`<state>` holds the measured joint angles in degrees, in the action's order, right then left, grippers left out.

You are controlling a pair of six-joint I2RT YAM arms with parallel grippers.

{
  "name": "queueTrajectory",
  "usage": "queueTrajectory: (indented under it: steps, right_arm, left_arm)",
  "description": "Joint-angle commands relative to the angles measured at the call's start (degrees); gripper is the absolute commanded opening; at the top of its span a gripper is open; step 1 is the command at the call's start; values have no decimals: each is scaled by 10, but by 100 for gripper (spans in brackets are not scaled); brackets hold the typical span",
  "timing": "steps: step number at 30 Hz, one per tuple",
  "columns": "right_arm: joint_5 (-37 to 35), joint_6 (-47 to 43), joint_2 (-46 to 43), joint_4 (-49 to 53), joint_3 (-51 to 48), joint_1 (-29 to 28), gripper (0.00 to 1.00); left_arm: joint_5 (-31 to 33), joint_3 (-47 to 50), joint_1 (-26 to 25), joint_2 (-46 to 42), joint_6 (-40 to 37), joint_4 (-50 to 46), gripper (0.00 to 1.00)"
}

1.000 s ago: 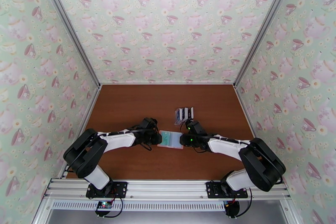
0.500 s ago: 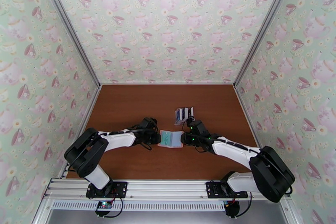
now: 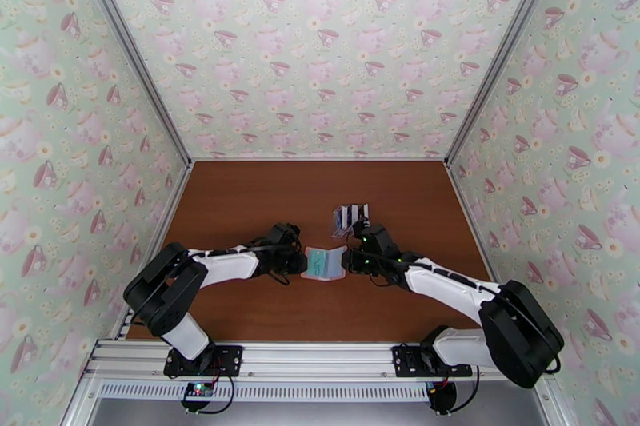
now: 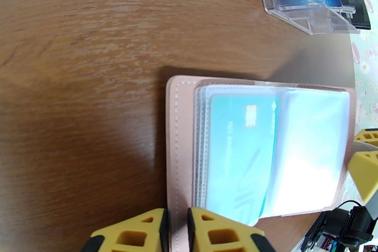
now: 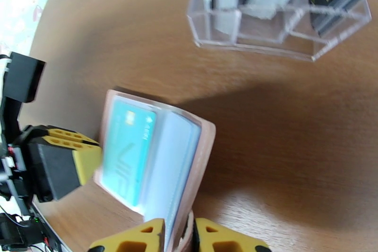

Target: Put the credit cards into the card holder

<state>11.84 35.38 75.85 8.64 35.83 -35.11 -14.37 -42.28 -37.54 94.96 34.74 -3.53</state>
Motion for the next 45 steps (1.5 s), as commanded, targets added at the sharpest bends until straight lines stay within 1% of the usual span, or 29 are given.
queueTrajectory:
  steps: [1, 4, 6, 26, 36, 45]
  right_arm:
    - [19, 7, -4, 5, 25, -2, 24]
    - [24, 10, 3, 3, 34, -5, 24]
    - [27, 10, 8, 1, 40, -11, 24]
    - [33, 20, 60, -11, 90, -48, 27]
    - [43, 26, 100, -26, 120, -66, 35]
    - [54, 39, 133, -49, 136, -81, 45]
  left_arm:
    - [0, -4, 0, 23, -2, 0, 20]
    - [0, -5, 0, 27, -2, 2, 20]
    - [-14, -8, 0, 30, -2, 4, 21]
    - [-18, -12, 0, 32, -5, 5, 22]
    - [-16, -11, 0, 24, -7, 0, 22]
    - [-16, -8, 3, 21, -9, 0, 22]
